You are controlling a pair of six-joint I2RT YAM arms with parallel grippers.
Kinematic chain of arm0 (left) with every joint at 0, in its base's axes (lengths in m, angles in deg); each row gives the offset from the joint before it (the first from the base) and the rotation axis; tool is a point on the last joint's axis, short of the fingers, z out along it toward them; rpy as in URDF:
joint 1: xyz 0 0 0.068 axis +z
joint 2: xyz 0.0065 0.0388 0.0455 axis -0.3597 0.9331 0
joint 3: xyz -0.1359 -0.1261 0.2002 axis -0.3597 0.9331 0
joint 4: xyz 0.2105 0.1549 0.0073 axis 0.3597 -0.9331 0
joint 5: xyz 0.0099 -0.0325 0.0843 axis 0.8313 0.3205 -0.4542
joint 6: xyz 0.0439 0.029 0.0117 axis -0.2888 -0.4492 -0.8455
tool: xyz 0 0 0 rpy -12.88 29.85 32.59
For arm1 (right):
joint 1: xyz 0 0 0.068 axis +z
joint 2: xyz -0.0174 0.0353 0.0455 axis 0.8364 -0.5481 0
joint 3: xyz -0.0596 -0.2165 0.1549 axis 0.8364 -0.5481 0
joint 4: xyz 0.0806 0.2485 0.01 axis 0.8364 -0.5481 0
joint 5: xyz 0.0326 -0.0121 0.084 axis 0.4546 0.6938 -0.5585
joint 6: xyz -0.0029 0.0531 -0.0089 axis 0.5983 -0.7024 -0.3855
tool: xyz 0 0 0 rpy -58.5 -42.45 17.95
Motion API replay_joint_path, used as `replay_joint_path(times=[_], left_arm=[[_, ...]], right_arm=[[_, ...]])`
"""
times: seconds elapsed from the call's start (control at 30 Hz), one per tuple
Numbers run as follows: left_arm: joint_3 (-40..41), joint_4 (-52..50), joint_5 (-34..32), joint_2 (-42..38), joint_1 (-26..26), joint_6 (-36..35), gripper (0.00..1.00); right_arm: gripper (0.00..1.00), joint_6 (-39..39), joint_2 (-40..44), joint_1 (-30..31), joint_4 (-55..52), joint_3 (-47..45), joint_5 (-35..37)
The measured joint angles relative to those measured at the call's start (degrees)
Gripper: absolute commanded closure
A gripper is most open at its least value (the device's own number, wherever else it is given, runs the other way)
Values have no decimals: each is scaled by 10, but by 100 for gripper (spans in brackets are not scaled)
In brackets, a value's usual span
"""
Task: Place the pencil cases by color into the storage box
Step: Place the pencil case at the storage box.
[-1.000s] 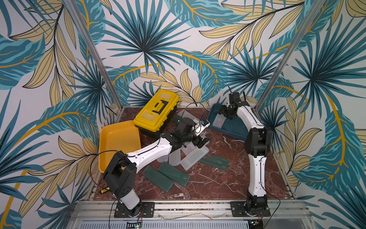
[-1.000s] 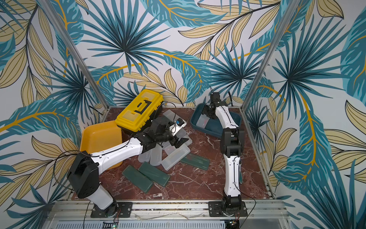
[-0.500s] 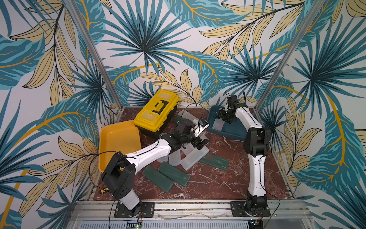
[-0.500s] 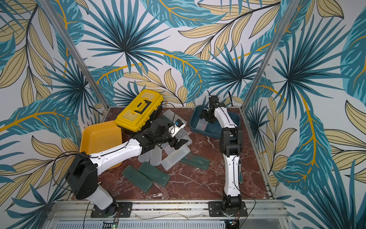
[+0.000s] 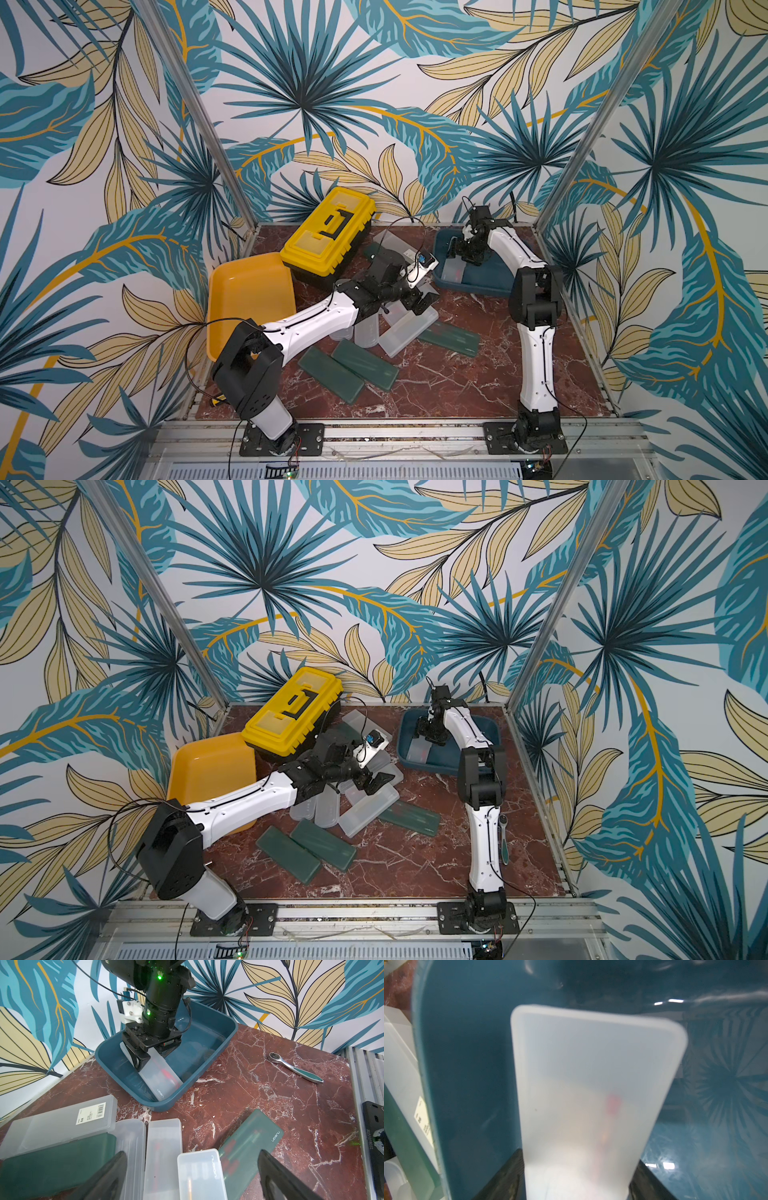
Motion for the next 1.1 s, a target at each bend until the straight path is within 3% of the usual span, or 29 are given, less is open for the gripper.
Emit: replay_joint_path(times=[0.77, 0.9, 1.1], left_arm=[[0, 0, -23, -3, 0, 44, 2], [0, -4, -41, -19, 0, 69, 2], [5, -23, -76, -77, 1, 102, 2]], right_arm=[[8, 50, -5, 18, 2, 15, 26], [7, 52, 63, 18, 3, 4, 55], [7, 35, 251, 18, 52, -89, 84]])
